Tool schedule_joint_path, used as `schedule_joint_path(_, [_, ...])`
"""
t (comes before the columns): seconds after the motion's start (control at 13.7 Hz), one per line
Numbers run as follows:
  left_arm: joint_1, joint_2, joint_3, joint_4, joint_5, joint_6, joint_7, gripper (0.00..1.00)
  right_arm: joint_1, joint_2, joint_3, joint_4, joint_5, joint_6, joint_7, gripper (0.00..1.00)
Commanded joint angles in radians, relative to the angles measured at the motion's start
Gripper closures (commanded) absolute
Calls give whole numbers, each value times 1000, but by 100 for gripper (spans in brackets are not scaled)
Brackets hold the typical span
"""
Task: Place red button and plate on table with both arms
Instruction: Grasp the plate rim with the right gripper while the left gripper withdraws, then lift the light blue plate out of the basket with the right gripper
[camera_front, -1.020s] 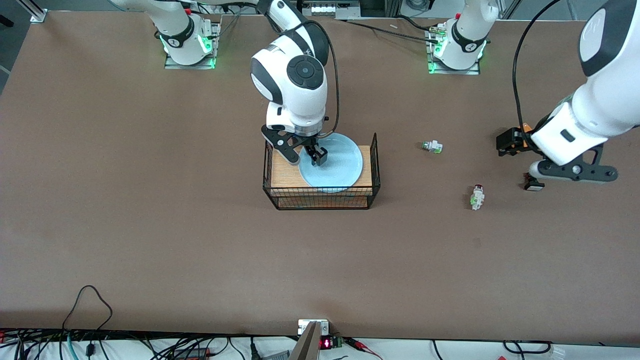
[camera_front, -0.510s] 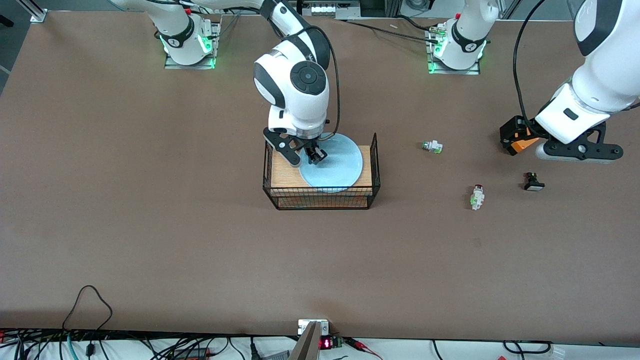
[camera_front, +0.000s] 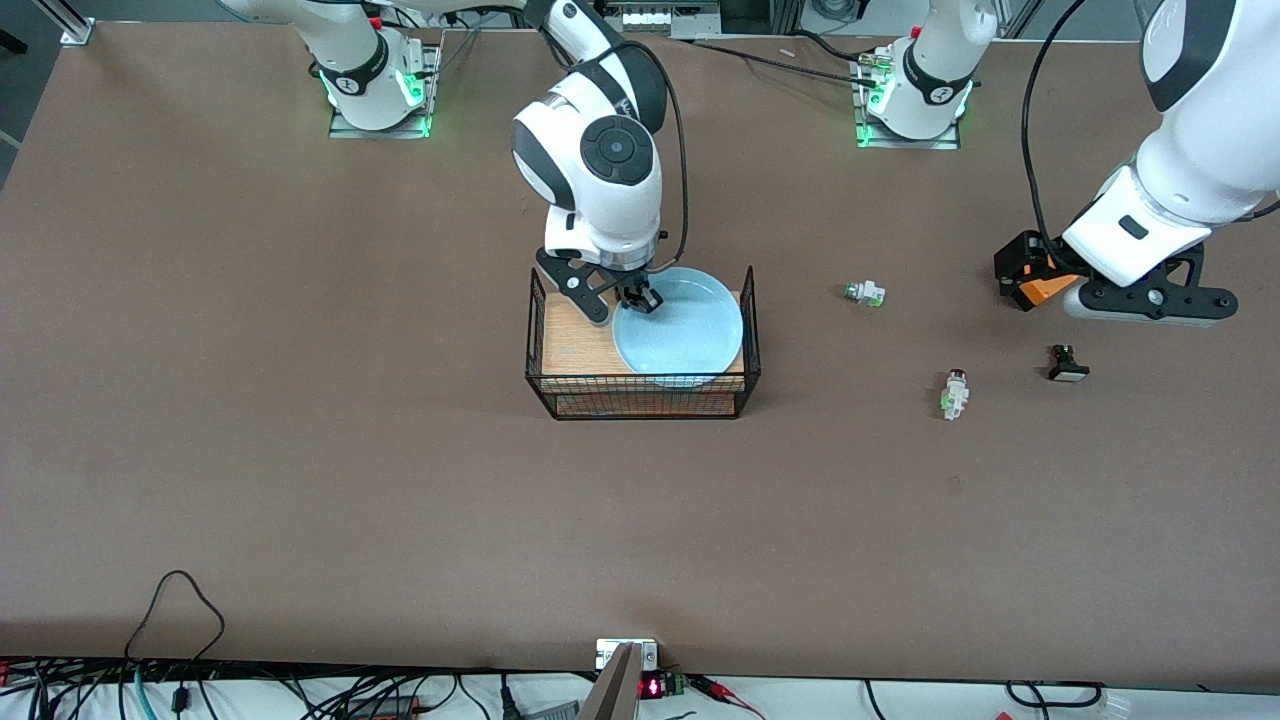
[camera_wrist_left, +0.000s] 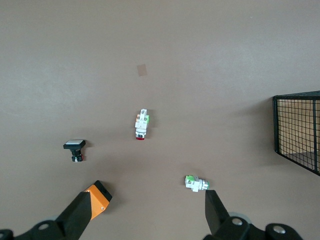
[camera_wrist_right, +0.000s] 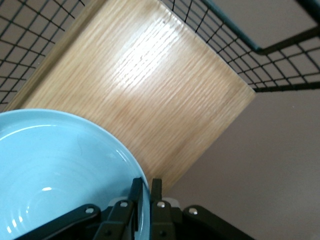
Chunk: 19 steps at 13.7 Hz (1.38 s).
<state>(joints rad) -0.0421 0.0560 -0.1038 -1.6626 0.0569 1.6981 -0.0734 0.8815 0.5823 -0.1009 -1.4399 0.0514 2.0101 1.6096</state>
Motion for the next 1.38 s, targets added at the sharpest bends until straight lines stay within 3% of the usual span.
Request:
schedule_joint_path(0.0, [-4,-19,4,-16,-14,-3,-6,0,-1,-8,-3,13,15,-33,15,100])
schedule_joint_path(0.51, [-4,-21,4,-12,-12,-17,-5,0,-16,-151,-2,16,24,-284,-16,100])
schedule_joint_path(0.66, [-5,-19,4,-12,-12,-17,-5,0,-32,-191,-13,53,115,-344,-16,100])
schedule_joint_path(0.95, [-5,-19,4,-12,-12,-18,-5,0,-73,-202,-14,166,160,-514,-28,100])
schedule_joint_path(1.31, [-5,-18,4,-12,-11,-17,-5,0,-101,-254,-68,242,148,-770,-291,100])
